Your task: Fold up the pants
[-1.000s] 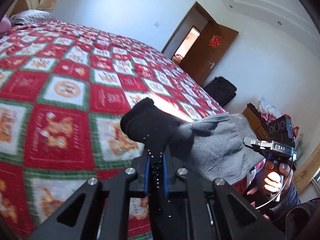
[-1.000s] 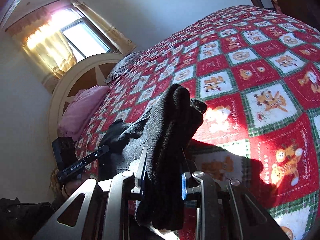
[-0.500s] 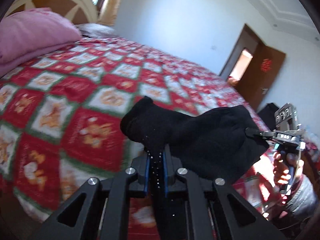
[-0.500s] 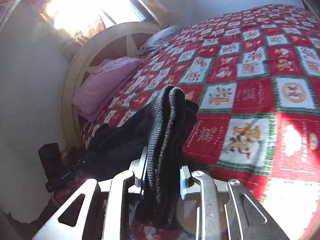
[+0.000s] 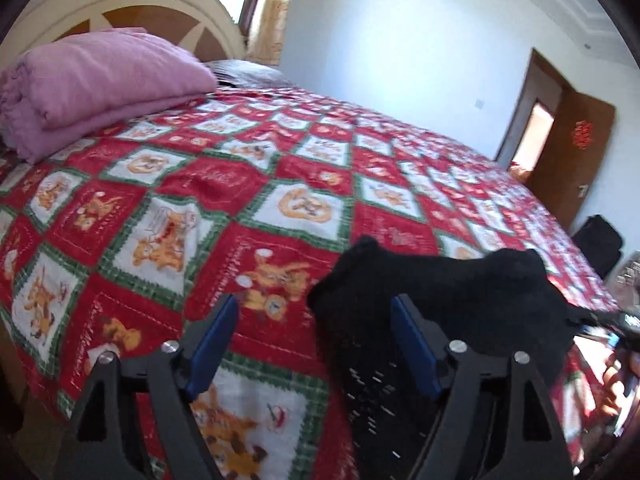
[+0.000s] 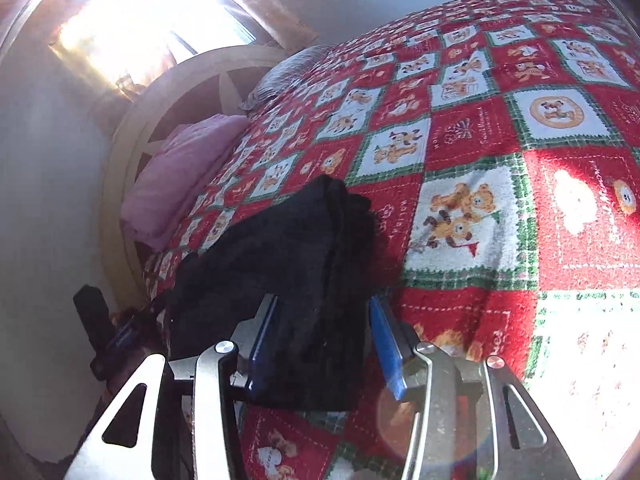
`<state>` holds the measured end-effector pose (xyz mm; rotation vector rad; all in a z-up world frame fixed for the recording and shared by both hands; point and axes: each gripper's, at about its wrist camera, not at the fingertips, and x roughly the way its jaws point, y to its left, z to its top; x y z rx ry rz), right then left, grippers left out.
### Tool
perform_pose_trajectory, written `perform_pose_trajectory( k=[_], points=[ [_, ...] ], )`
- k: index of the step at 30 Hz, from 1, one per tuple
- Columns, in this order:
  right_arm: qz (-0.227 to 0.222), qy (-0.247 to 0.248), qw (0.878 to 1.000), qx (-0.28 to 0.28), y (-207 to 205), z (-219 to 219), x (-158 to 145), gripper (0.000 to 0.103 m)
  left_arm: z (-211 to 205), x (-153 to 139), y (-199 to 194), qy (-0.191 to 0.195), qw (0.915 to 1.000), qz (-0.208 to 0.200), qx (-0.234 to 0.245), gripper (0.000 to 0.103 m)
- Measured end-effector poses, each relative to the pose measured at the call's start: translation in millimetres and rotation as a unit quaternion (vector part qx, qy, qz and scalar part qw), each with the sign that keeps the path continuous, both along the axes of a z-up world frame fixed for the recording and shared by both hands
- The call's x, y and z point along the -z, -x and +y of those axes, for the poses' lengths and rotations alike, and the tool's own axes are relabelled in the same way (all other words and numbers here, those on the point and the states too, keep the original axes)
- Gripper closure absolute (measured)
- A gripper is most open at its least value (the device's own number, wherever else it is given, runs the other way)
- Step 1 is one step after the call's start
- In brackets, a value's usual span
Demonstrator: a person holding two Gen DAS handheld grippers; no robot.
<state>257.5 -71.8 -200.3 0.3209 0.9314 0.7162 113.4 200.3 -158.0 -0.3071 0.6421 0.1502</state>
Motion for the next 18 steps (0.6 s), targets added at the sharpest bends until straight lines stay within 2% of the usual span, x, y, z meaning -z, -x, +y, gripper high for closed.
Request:
perform_pose_trajectory(
  k=[2, 3, 6, 8, 13, 16, 18],
  points=[
    [-0.014, 0.037, 0.999, 0.014, 4.0, 0.7, 5.5, 0.053, 9.2, 10.2, -8.3, 0.014, 0.9994, 0.027, -0.018, 0.01],
    [-0.017, 0.034, 0.999, 0.017, 4.3, -1.4, 7.2, 0.052, 12.0, 12.2, -8.5, 0.019, 0.9994, 0.02, -0.022, 0.009],
    [-0.01, 0.024, 0.999, 0.025, 2.5, -7.4, 10.4, 0.052, 12.2, 11.6, -9.5, 0.004, 0.9995, 0.021, -0.023, 0.005],
    [-0.02, 0.038, 0.999, 0.021, 3.8, -4.8, 9.5, 0.052, 16.3, 12.7, -11.7, 0.005, 0.9994, 0.023, -0.027, 0.0],
    [-0.036, 0.071, 0.997, 0.02, 11.3, -2.8, 5.0, 0.051, 21.2, 5.8, -21.7, -0.003, 0.9986, 0.03, -0.042, 0.0],
    [-0.038, 0.072, 0.996, 0.021, 10.8, -3.5, 6.5, 0.049, 19.7, 9.1, -26.9, -0.019, 0.9982, 0.04, -0.04, 0.0],
    [-0.035, 0.077, 0.996, 0.032, 11.3, -3.1, 2.2, 0.048, 20.3, 6.6, -23.5, -0.01, 0.9984, 0.039, -0.041, 0.0]
  ],
)
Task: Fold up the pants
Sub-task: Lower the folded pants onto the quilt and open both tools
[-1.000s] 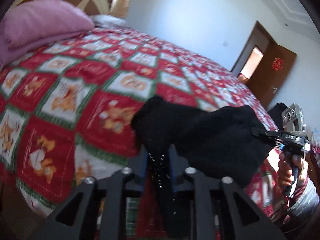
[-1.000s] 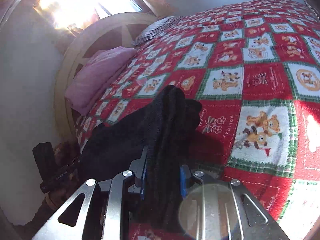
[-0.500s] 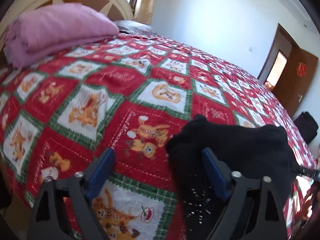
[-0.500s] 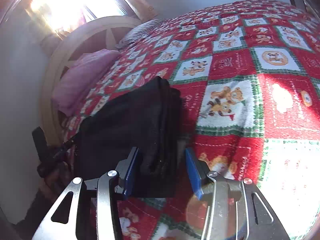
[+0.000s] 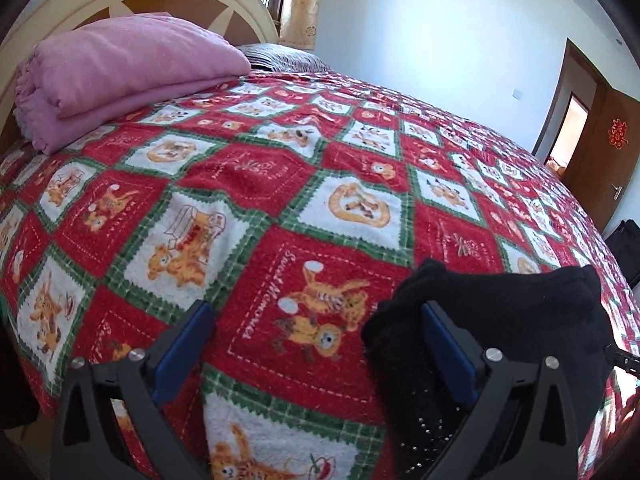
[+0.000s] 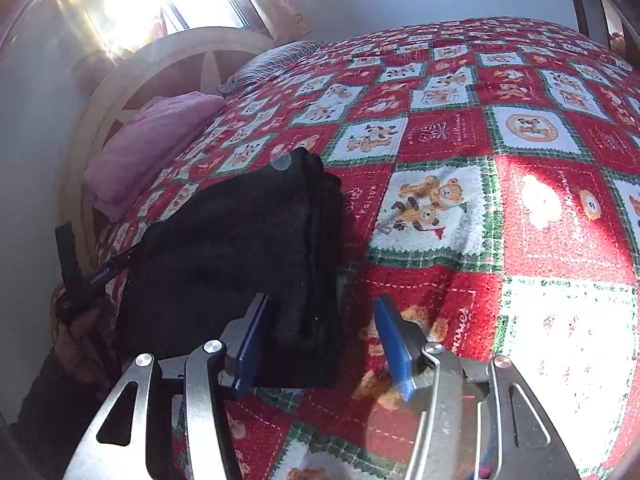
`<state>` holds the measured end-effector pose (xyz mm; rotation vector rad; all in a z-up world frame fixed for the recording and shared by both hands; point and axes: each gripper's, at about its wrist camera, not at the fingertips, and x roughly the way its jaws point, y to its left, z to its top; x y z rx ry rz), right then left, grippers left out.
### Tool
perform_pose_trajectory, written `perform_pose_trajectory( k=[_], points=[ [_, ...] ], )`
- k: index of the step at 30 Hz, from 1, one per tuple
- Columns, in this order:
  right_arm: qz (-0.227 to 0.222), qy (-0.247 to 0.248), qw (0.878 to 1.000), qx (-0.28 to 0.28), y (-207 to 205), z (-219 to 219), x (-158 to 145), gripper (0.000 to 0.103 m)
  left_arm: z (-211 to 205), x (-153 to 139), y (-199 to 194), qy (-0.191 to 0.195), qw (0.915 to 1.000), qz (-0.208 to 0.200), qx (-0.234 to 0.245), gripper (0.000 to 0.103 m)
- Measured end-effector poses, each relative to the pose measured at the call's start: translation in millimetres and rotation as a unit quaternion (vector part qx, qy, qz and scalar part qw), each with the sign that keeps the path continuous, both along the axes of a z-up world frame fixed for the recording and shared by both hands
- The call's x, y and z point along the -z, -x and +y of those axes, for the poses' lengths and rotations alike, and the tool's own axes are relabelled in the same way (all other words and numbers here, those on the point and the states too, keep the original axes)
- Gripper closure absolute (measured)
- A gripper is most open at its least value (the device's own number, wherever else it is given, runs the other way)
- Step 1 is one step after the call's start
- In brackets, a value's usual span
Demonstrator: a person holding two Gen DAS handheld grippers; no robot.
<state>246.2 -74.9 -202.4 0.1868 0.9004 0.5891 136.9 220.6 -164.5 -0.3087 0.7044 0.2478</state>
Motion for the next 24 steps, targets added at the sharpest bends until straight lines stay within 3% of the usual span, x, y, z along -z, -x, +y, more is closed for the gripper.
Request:
perform_pose_trajectory(
  k=[3, 5, 8, 11, 13, 15, 17, 24],
  points=[
    [-0.086, 0.04, 0.995, 0.037, 12.4, 7.2, -31.3, 0.047, -0.4, -16.2, 14.9, -0.017, 0.9996, -0.019, -0.014, 0.001],
    [-0.105, -0.003, 0.994, 0.019, 11.9, 12.5, -48.9, 0.047, -0.6, -29.4, 27.1, -0.025, 0.9982, -0.047, -0.027, 0.001],
    [-0.083, -0.058, 0.994, -0.047, 0.4, 41.9, -58.0, 0.047, -8.0, -34.1, 25.9, -0.022, 0.9984, -0.049, -0.014, 0.0],
    [-0.047, -0.092, 0.991, -0.089, -19.9, 72.8, -48.7, 0.047, -20.8, -23.9, 9.3, -0.044, 0.9988, -0.018, 0.005, 0.0],
    [-0.008, -0.086, 0.994, -0.068, -41.7, 84.1, -30.7, 0.046, -27.4, -9.0, -2.0, -0.058, 0.9982, 0.012, 0.01, 0.0],
    [0.002, -0.064, 0.998, -0.026, -59.2, 80.6, -15.2, 0.049, -24.1, -4.6, -0.5, -0.044, 0.999, -0.005, 0.009, 0.0],
    [0.014, -0.09, 0.996, -0.017, -65.0, 72.6, -12.4, 0.05, -16.8, -2.3, -0.6, -0.022, 0.9997, -0.004, 0.009, 0.0],
    [-0.033, -0.035, 0.999, -0.023, -44.6, 78.0, -23.5, 0.049, -12.2, -10.9, 8.0, -0.01, 0.9999, 0.012, 0.0, 0.0]
  ],
)
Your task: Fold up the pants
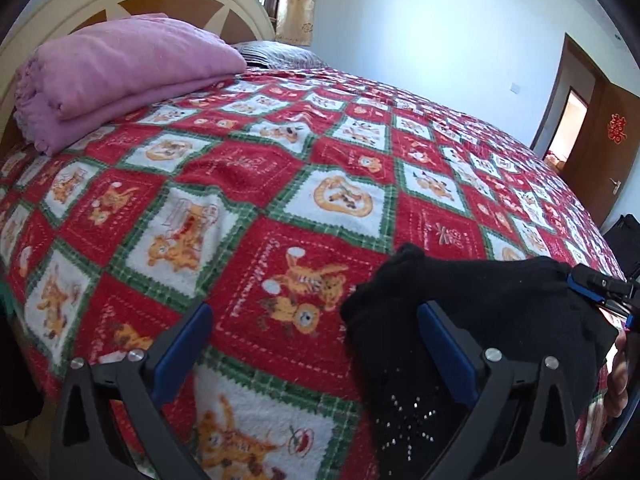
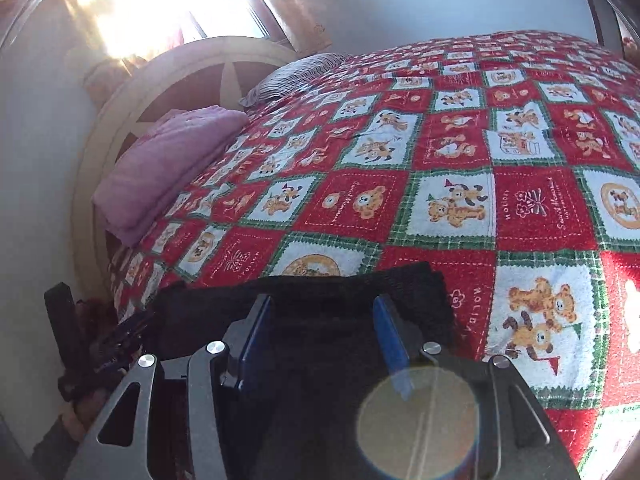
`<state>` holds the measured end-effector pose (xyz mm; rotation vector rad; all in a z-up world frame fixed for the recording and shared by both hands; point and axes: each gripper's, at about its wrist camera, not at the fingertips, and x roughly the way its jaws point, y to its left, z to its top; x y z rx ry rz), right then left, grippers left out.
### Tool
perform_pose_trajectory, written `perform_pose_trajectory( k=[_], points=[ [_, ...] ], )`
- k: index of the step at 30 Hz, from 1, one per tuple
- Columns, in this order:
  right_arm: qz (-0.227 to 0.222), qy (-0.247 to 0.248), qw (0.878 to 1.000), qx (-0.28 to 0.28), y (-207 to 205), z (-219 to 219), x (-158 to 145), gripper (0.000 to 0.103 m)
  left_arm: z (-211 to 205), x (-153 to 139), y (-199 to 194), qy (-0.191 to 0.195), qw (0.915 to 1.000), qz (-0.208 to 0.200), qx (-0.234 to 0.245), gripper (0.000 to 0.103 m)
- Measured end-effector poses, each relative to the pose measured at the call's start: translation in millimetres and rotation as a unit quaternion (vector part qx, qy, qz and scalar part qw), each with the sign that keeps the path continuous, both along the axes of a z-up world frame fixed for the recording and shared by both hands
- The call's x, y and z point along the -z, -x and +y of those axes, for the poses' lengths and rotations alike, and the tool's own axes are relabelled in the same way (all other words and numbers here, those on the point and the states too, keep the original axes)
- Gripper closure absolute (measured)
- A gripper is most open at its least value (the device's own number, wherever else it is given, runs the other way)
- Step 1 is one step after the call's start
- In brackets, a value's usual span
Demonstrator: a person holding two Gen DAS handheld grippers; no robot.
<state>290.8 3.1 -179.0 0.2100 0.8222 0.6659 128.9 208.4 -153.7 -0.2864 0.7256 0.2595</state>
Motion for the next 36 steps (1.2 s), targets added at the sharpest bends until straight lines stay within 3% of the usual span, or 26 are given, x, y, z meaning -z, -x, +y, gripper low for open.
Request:
perform_pose_trajectory(
  k=[6, 9, 13, 17, 23, 31, 36],
  points=[
    [-0.008, 0.013, 1.0, 0.019, 8.4, -10.6, 1.2, 0.048, -9.3, -11.7, 13.8, -0.034, 0.9994, -0.001, 0.003, 0.0],
    [-0.022, 0.029, 0.998, 0.048, 20.1, -19.8, -8.9, 0.048, -11.2, -12.1, 20.2, -0.025, 0.9997, 0.006, 0.005, 0.0],
    [-0.042, 0.037, 0.995, 0.087, 48.8, -43.8, -28.9, 0.048, -19.9, -24.3, 38.6, -0.033, 0.9993, -0.003, 0.016, 0.0],
    [-0.066, 0.065, 0.991, 0.099, 87.6, -60.5, -44.4, 0.041, -33.0, -43.1, 59.6, -0.039, 0.9985, -0.022, 0.033, 0.0],
    [-0.099, 0.072, 0.987, 0.106, 132.4, -73.7, -65.2, 0.039, -53.3, -69.3, 82.3, -0.036, 0.9962, -0.059, 0.053, 0.0],
    [-0.183, 0.097, 0.974, 0.086, 170.5, -52.9, -106.3, 0.037, -73.7, -95.8, 99.6, -0.045, 0.9915, -0.101, 0.069, 0.0],
    [-0.206, 0.103, 0.969, 0.083, 181.3, -48.0, -114.5, 0.036, -74.3, -102.5, 104.2, -0.052, 0.99, -0.112, 0.067, 0.0]
  ],
)
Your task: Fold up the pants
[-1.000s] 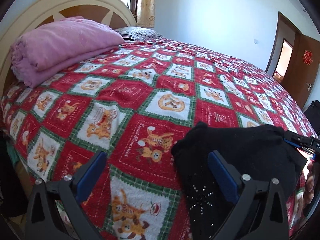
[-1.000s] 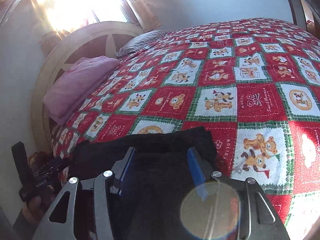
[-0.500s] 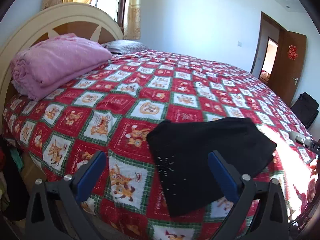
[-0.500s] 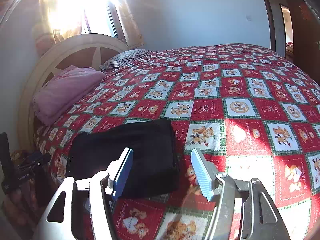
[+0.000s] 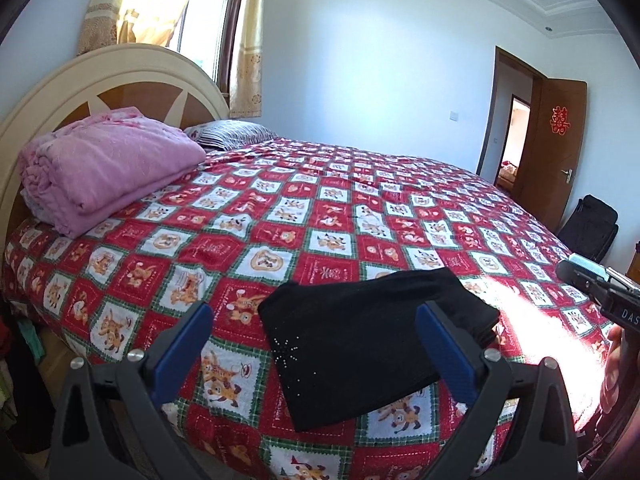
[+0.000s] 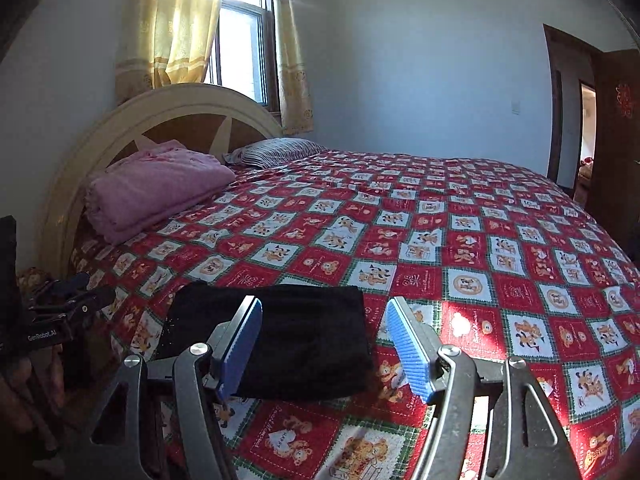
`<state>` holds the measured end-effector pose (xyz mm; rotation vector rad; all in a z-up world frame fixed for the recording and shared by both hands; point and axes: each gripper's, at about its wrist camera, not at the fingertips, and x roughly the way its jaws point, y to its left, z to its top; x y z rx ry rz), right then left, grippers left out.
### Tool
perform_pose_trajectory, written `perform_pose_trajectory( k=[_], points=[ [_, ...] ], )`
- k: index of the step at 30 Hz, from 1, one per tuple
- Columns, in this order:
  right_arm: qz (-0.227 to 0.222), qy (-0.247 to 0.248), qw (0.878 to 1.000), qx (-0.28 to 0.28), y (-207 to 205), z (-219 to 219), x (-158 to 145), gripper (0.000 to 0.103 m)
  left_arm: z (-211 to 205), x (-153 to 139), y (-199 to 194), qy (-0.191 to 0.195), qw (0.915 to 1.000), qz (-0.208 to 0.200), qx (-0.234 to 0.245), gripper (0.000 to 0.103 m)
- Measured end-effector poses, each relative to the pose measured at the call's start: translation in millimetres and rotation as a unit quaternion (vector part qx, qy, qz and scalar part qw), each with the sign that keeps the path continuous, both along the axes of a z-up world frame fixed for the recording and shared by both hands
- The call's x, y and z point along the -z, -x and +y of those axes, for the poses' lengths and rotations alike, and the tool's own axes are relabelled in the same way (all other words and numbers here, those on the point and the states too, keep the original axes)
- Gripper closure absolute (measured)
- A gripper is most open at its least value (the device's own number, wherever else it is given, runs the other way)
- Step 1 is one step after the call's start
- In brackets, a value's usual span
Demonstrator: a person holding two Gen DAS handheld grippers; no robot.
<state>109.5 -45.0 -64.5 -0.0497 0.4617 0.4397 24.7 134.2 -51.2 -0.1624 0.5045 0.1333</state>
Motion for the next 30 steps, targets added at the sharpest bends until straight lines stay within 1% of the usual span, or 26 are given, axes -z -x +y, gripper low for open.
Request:
perform_pose_trajectory(
  k=[8, 11, 16, 23, 30],
  points=[
    [-0.005, -0.001, 1.0, 0.002, 1.0, -2.2, -2.7, 0.036, 2.6, -0.2, 1.4, 0.006, 1.0, 0.002, -0.006, 0.0],
    [-0.012, -0.002, 1.0, 0.006, 2.2, -4.2, -4.4, 0.036, 2.2, -0.5, 1.7, 0.003, 1.0, 0.001, -0.005, 0.0],
    [-0.01, -0.01, 1.0, 0.01, 1.1, -7.0, -5.5, 0.036, 0.1, -0.5, 1.8, -0.005, 1.0, 0.001, -0.003, 0.0],
    [-0.014, -0.006, 1.0, 0.01, 1.9, -6.3, -6.6, 0.036, -5.0, 0.0, 0.4, -0.021, 0.9997, 0.005, 0.004, 0.0],
    [-0.015, -0.007, 1.0, 0.015, 1.6, -8.4, -7.4, 0.036, -5.6, -0.1, 0.2, -0.024, 0.9997, 0.004, 0.006, 0.0]
  ],
)
